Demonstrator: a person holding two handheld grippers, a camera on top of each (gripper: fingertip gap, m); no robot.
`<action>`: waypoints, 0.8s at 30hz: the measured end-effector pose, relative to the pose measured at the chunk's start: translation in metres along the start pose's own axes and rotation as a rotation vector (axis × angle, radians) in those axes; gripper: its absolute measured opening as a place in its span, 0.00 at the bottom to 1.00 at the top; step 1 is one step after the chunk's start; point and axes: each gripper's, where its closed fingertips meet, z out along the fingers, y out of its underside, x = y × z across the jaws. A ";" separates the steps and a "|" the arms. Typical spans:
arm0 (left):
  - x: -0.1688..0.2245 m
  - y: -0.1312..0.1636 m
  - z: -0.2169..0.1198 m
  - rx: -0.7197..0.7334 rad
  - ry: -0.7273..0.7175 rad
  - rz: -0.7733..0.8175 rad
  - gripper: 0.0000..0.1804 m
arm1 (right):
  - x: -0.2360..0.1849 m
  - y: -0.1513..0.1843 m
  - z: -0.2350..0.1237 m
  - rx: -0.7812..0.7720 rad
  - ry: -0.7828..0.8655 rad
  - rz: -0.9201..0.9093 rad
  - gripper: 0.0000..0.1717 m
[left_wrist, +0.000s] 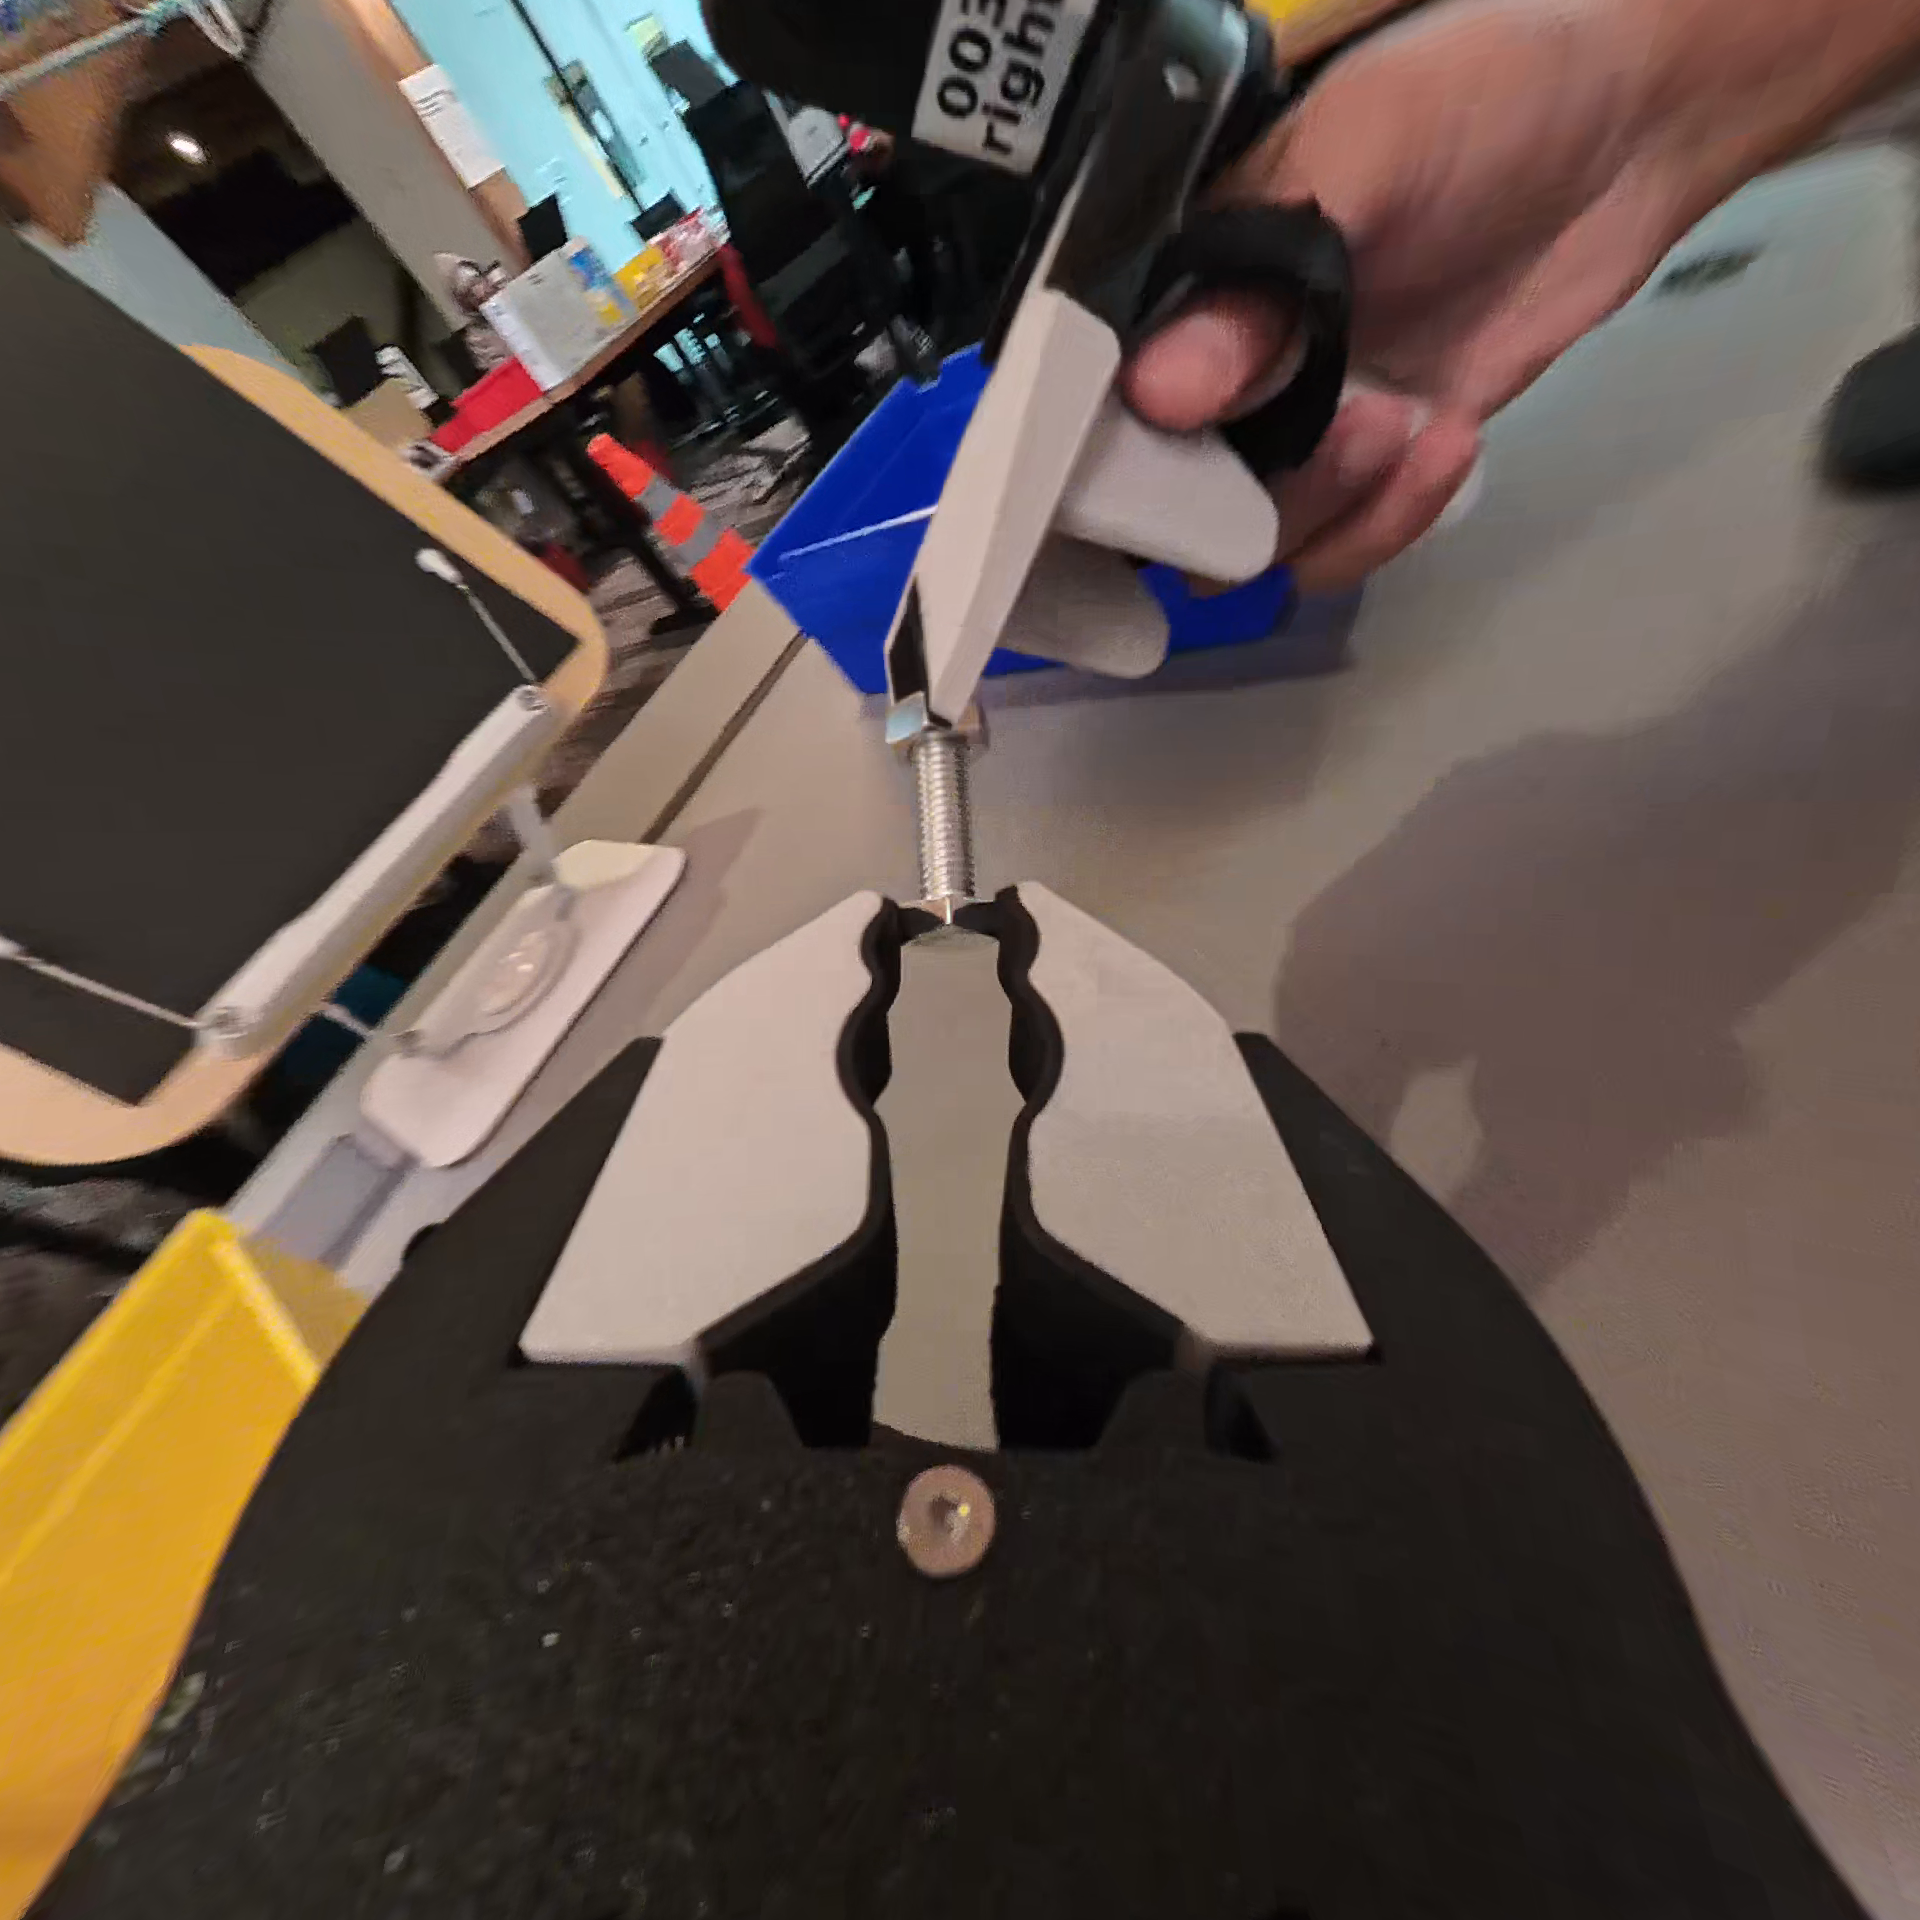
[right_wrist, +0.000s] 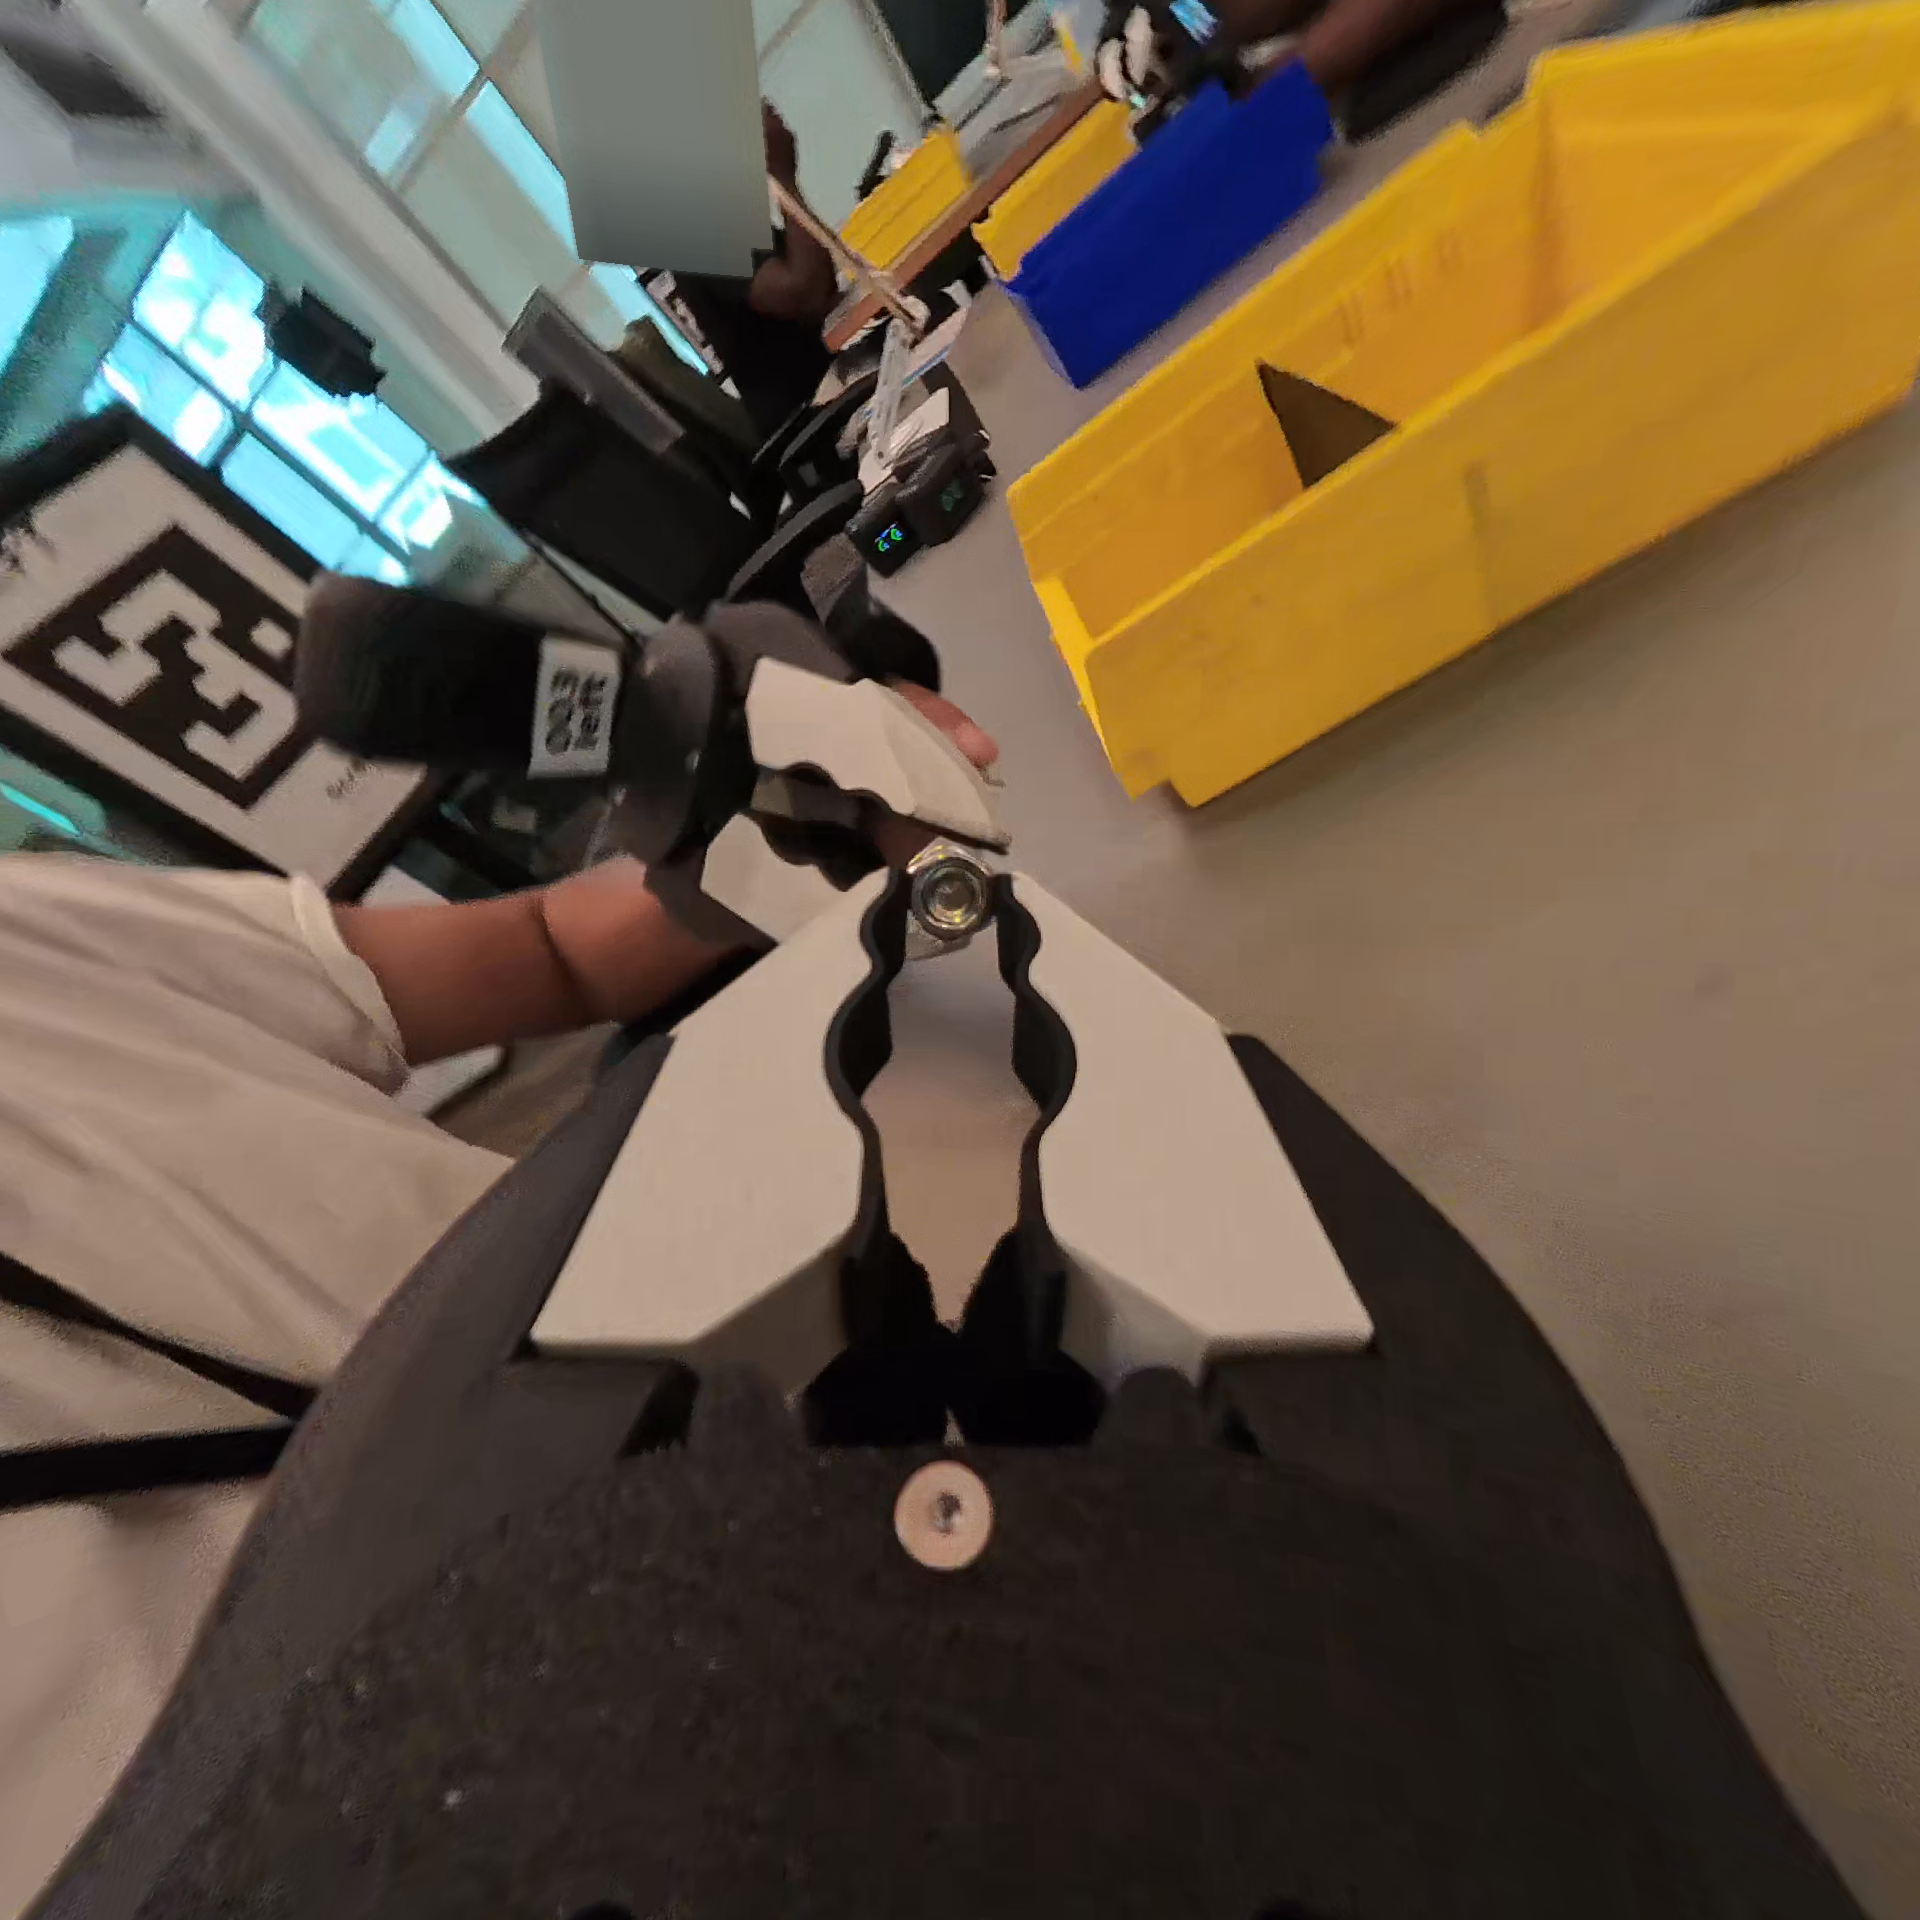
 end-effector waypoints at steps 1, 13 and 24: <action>-0.001 0.004 0.002 -0.031 -0.034 0.053 0.10 | 0.004 0.002 0.000 -0.003 0.008 0.073 0.10; 0.006 0.023 0.013 -0.173 -0.101 0.297 0.10 | 0.017 0.023 -0.001 -0.046 0.009 0.418 0.13; 0.010 0.021 0.013 -0.151 -0.069 0.248 0.10 | 0.003 0.028 -0.002 -0.103 -0.027 0.328 0.24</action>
